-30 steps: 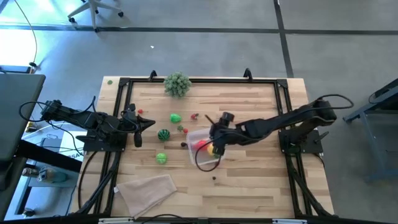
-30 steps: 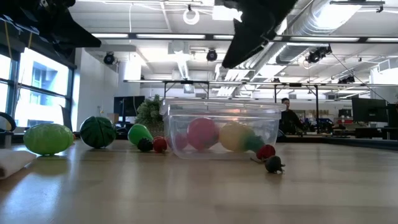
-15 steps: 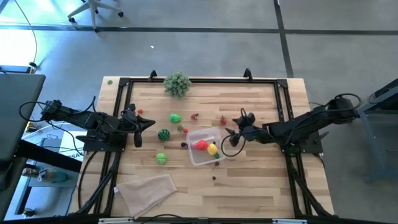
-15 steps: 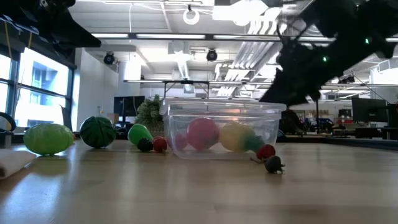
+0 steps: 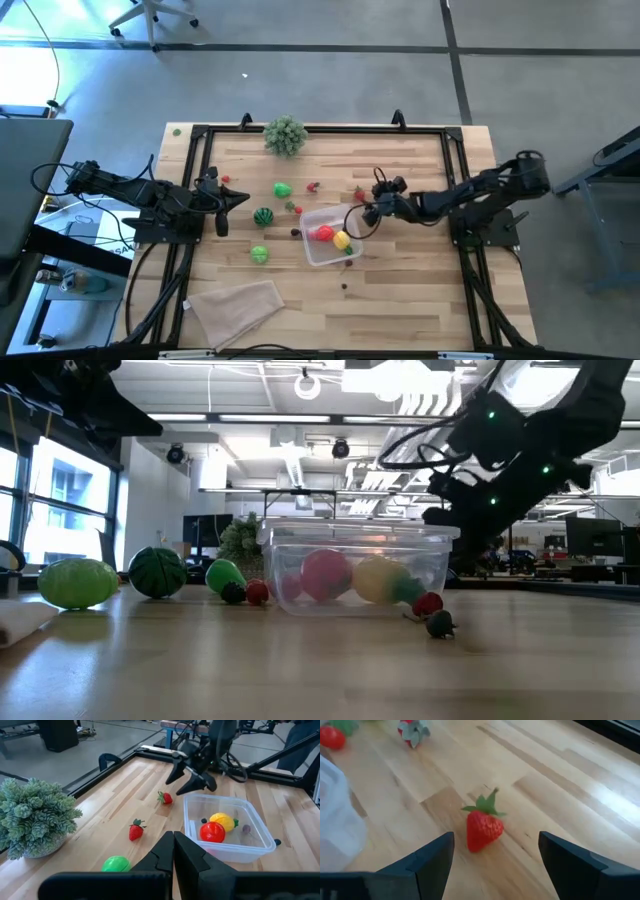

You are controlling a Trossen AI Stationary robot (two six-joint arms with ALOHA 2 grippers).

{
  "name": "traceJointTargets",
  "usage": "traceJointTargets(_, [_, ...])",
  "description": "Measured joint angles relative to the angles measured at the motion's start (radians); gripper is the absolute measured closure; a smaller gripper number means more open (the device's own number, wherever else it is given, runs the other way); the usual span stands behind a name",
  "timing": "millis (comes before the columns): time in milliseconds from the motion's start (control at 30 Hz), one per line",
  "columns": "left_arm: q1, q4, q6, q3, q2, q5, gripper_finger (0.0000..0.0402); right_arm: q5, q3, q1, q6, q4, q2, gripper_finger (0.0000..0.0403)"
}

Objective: Pick and placing Produce into tupperware
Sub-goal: Put the right red strawberry into the transparent bin

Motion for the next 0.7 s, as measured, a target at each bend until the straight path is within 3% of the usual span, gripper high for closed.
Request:
traceJointTargets(300, [0.0,0.0,0.0,0.0,0.0,0.0,0.0401,-0.055,-0.031,-0.009,-0.122,0.104,0.045,0.0121])
traceJointTargets(567, [0.0,0.0,0.0,0.0,0.0,0.0,0.0401,-0.114,-0.306,-0.024,-0.2,0.629,0.04,0.0121])
traceJointTargets(700, [0.0,0.0,0.0,0.0,0.0,0.0,0.0401,-0.192,-0.342,-0.065,-0.264,0.673,0.04,0.0121])
